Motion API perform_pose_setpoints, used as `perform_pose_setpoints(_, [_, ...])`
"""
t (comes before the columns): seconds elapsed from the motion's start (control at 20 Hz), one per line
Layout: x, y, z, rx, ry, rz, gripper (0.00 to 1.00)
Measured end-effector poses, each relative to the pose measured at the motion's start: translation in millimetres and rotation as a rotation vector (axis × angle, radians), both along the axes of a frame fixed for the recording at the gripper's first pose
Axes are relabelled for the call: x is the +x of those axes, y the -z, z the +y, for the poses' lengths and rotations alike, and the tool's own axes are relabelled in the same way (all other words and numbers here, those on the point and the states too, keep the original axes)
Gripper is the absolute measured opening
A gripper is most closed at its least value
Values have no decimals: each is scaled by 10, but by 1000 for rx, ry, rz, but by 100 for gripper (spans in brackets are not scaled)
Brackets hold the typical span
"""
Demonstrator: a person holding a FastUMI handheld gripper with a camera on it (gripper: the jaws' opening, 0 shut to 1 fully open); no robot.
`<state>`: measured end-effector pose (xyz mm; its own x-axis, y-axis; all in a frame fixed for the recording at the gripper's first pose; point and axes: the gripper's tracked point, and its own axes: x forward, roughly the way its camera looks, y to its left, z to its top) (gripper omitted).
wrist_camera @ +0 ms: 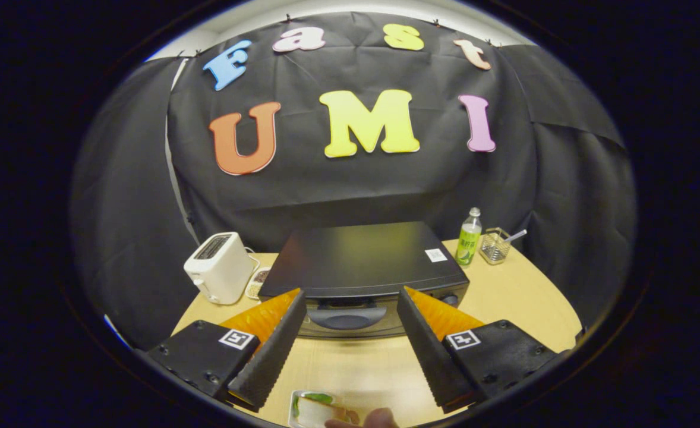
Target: Open the toaster oven, put the food inside, and close the toaster oven door.
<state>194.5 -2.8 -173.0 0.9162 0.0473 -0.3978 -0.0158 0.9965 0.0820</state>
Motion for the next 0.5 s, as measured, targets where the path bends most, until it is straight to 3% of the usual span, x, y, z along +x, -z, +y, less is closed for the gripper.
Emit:
perform_pose_setpoints(0.3, [458,460,53,-21,-2,118,100])
perform_pose_setpoints(0.5, [535,608,84,-38,13,164,100])
